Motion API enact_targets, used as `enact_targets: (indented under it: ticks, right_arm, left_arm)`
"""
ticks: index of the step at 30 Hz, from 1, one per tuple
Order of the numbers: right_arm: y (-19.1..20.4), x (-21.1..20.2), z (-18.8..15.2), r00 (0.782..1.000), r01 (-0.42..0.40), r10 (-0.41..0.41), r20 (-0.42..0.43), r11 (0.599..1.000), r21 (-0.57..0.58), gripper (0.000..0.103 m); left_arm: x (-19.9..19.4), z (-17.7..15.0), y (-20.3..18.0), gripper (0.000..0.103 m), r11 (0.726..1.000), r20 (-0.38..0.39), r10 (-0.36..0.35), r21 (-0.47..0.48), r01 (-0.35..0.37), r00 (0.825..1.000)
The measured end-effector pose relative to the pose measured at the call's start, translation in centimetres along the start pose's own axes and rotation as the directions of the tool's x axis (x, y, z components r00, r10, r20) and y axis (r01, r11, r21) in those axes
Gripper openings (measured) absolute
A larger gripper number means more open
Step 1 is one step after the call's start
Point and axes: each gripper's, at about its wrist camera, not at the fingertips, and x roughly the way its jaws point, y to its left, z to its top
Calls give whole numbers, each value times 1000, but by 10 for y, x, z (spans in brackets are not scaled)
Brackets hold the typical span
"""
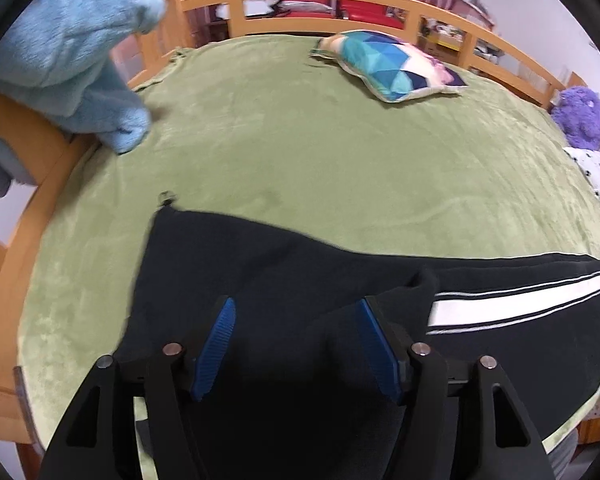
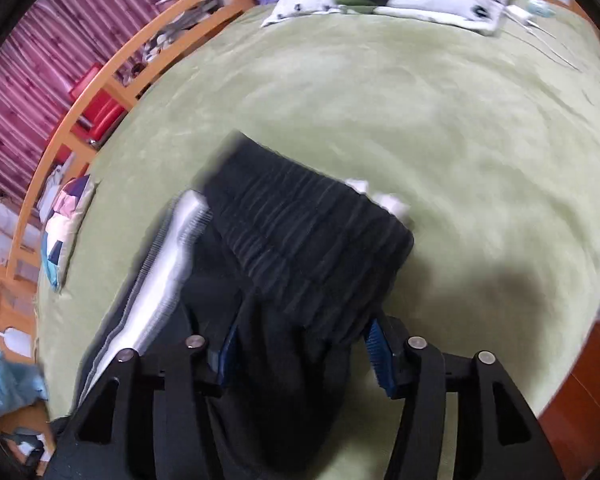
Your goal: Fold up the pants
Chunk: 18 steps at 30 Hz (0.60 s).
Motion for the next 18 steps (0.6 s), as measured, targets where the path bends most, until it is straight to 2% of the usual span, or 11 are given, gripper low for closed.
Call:
enact_targets:
  ticks: [3,6,11,14,15,18]
  right_arm:
    - [0,-17,-17,999,47,-46,17,998,-34,59]
    - [16,-36,-29,998,56,-54,30,996,-74,59]
    - [57,-63,-46,996,62,-51,79,987,-151,59]
    - [103,-73,-65,997,30,-11,80,970,-243,59]
    - [117,-76,-72,997,19,3,79,962,-272,59]
    - [156,-88,-102,998,1,24,66,934,-358,59]
  left_arm:
    - [-5,-11,20,67,1000,-9,-26,-18,26,1000]
    - [-7,-27,27,68,996,-29,-85,-37,84,996]
    - [-10,-72,1,68,981,-69,-190,28,192,979]
    - [-8,-101,-20,68,964,-106,-254,56,261,961]
    - [-7,-109,-27,68,962,-109,-257,66,265,960]
    - [-3,-129,-43,68,971,-85,-201,111,210,976]
